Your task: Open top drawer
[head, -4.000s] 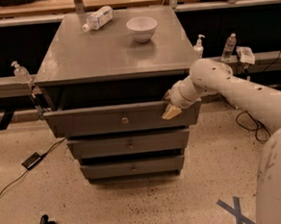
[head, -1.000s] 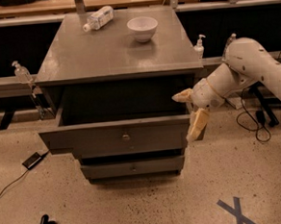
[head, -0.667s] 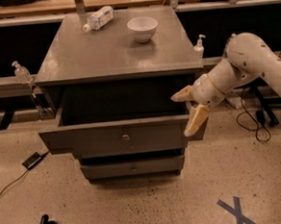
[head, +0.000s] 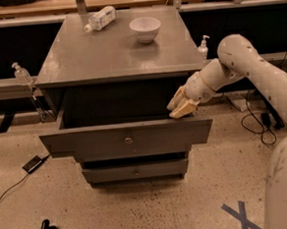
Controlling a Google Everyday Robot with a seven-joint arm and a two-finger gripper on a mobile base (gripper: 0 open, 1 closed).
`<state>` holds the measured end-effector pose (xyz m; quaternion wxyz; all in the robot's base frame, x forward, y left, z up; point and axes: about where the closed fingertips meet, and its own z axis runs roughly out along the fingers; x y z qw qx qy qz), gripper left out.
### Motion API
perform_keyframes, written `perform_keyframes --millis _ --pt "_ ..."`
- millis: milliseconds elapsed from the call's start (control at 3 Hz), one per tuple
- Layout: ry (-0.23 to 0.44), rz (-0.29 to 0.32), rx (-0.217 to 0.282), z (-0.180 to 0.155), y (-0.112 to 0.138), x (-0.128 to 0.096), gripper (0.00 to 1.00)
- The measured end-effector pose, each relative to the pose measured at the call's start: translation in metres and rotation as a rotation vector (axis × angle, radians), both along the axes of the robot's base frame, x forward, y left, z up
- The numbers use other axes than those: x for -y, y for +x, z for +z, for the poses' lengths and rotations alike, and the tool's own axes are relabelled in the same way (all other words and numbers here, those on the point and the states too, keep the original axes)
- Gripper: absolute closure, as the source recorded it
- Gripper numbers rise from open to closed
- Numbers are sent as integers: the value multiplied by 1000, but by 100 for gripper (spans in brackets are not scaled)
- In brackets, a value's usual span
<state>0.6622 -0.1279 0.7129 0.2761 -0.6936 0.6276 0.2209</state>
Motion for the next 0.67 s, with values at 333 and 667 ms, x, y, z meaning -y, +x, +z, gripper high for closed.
perform_keyframes --millis 333,667 --pt "-12 -19 26 -18 25 -13 88" --pt "-14 -20 30 -37 37 -26 100"
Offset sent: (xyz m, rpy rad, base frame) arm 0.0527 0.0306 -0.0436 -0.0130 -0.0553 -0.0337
